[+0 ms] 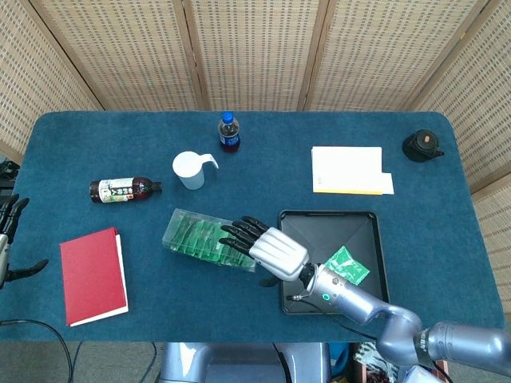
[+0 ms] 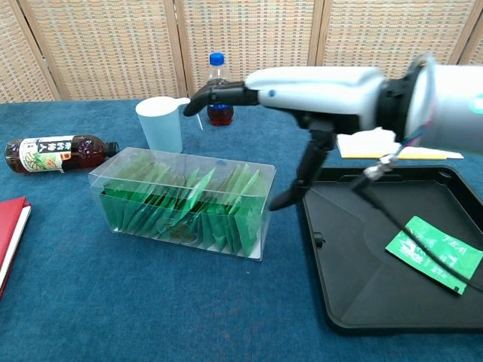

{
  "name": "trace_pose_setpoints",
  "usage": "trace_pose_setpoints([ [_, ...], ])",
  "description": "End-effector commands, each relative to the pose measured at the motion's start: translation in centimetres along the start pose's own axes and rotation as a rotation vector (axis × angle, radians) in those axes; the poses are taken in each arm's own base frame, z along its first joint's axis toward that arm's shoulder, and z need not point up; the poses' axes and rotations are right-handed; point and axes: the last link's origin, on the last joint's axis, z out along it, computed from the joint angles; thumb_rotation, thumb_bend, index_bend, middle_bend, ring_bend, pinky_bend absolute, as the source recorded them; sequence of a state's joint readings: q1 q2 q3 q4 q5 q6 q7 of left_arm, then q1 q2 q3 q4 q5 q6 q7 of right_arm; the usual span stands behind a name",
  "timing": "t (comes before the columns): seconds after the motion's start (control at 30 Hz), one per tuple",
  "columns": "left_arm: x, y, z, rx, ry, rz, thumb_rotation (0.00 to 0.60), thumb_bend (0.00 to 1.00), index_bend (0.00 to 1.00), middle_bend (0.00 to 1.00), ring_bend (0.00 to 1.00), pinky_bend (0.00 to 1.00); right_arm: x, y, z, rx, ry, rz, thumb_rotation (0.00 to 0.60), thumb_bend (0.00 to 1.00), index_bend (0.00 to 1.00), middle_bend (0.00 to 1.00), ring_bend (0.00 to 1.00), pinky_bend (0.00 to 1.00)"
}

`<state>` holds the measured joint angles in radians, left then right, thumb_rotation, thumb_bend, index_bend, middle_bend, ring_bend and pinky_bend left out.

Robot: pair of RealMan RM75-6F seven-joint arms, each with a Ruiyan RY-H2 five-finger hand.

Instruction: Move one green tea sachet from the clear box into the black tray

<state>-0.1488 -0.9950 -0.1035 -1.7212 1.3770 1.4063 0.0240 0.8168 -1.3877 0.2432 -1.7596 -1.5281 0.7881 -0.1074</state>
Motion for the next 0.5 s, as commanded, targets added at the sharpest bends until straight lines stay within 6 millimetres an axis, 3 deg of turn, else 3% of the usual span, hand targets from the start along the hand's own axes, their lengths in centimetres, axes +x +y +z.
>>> trace_pose_setpoints([
  [0.03, 0.0, -0.1, 0.1, 0.003, -0.004, -0.004, 0.600, 0.08, 0.00, 0.00, 0.00, 0.00, -0.8, -0.7, 2.9, -0.018, -0.007, 0.001, 0.600, 0.04, 0.12, 0.00, 0.00, 0.00],
  [0.5, 0.3, -0.6, 0.6, 0.017, -0.013, -0.031, 0.600, 0.08, 0.00, 0.00, 0.00, 0.00, -2.9, -0.8, 5.7, -0.111, -0.010, -0.014, 0.600, 0.13, 0.17, 0.00, 0.00, 0.00],
])
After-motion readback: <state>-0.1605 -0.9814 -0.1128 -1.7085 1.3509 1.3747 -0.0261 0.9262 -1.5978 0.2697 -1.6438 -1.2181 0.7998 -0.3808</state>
